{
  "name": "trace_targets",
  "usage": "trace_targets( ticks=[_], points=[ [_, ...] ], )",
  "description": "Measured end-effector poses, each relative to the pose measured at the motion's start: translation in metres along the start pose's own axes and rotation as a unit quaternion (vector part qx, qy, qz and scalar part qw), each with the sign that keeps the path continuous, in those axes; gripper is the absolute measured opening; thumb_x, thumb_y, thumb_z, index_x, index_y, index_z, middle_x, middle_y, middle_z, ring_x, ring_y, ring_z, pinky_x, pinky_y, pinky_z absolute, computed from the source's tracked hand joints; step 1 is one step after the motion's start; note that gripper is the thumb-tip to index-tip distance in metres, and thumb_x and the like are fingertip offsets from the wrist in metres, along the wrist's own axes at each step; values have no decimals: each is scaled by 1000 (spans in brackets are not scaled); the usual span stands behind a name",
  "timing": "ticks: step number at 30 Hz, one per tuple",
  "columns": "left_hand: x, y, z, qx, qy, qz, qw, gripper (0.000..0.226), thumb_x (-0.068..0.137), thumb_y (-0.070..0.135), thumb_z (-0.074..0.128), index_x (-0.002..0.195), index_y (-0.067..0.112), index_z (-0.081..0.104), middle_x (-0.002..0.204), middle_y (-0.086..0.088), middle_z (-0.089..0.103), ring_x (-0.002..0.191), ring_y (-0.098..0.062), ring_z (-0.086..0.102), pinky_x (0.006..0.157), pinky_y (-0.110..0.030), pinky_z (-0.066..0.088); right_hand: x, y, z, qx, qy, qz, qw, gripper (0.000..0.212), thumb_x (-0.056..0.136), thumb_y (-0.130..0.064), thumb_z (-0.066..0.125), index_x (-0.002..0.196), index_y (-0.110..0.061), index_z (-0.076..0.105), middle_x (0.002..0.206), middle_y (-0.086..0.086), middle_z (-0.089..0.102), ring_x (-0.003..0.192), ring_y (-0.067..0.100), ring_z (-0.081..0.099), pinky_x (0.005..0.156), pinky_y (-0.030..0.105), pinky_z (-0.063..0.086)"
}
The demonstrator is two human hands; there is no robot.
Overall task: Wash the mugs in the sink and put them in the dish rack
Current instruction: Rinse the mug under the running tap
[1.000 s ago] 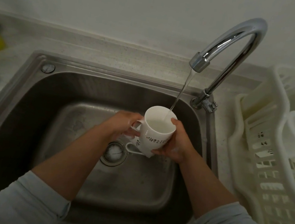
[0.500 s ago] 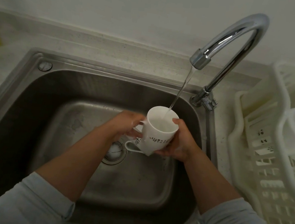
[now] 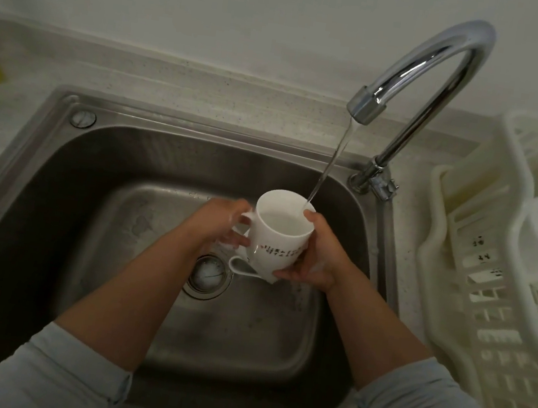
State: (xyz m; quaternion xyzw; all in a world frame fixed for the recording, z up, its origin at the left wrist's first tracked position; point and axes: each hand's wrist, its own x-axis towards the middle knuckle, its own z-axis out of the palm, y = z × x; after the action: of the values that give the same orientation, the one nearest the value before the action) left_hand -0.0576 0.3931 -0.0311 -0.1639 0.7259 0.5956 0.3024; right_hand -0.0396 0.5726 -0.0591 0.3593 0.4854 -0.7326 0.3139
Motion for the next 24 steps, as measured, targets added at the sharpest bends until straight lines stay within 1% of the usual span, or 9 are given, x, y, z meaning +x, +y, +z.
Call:
trace_targets(
  ticks=[2, 6, 8, 10, 12, 15, 19, 21, 24],
  points=[
    [0, 1, 6, 2, -10, 7, 1000, 31, 95, 22, 43, 115, 8, 61, 114, -6, 65, 83, -31, 70, 65, -30, 49, 1, -3, -3, 5, 12, -5, 1000, 49, 85, -53, 45, 125, -25, 49, 124, 12, 50, 106, 34, 50, 74, 48, 49],
    [-5, 0, 6, 3, -25, -1, 1000, 25, 96, 22, 42, 107, 10, 62, 106, -7, 67, 82, -33, 70, 67, -33, 51, 0, -3, -12, -6, -15, 33, 999, 49, 85, -52, 45, 126, -25, 48, 127, 15, 48, 112, 38, 48, 87, 55, 47],
    [-3, -2, 4, -7, -1, 0, 1000, 23, 96, 23, 42, 102, 11, 61, 108, -8, 67, 78, -30, 71, 72, -36, 52, -1, -3, -6, -9, -7, 13, 1000, 48, 86, -51, 46, 127, -26, 47, 127, 13, 47, 108, 36, 48, 80, 53, 49],
    [1, 0, 6, -12, 19, 11, 1000, 25, 95, 23, 42, 103, 9, 60, 110, -9, 67, 77, -29, 71, 71, -35, 51, -1, -5, -1, 0, 12, -9, 1000, 47, 86, -50, 46, 125, -25, 47, 125, 12, 48, 107, 34, 49, 78, 50, 48],
    [2, 2, 11, -1, 2, 13, 1000, 28, 95, 22, 41, 109, 7, 60, 113, -9, 67, 81, -31, 70, 70, -34, 51, -2, -7, -6, 9, 20, -8, 1000, 48, 85, -51, 46, 125, -24, 48, 122, 13, 50, 109, 35, 49, 81, 51, 48],
    [0, 0, 11, 34, -41, -2, 999, 31, 96, 24, 41, 117, 9, 59, 112, -8, 67, 82, -33, 71, 85, -44, 53, -5, -5, -16, -13, -5, 28, 1000, 45, 86, -51, 42, 122, -25, 49, 118, 14, 52, 105, 37, 51, 79, 50, 49],
    [1, -3, 6, -3, 16, 7, 1000, 27, 95, 22, 45, 109, 7, 62, 110, -11, 67, 78, -29, 71, 79, -38, 52, -2, -3, -5, -20, 4, -1, 1000, 45, 87, -50, 45, 126, -27, 45, 120, 12, 50, 110, 36, 48, 77, 50, 50],
    [3, 0, 11, -10, 20, 27, 999, 22, 92, 15, 49, 106, 5, 64, 112, -11, 66, 83, -28, 70, 78, -36, 52, -1, -6, -2, 1, 29, -26, 999, 44, 86, -50, 47, 123, -26, 46, 116, 10, 51, 108, 33, 49, 75, 47, 49],
    [2, 1, 18, 55, -32, 44, 997, 23, 89, 4, 55, 108, 8, 66, 113, -7, 64, 96, -28, 67, 83, -40, 52, -2, -5, -14, 17, 29, -32, 999, 50, 84, -49, 48, 128, -26, 46, 125, 13, 49, 110, 35, 50, 76, 47, 50]
  ],
)
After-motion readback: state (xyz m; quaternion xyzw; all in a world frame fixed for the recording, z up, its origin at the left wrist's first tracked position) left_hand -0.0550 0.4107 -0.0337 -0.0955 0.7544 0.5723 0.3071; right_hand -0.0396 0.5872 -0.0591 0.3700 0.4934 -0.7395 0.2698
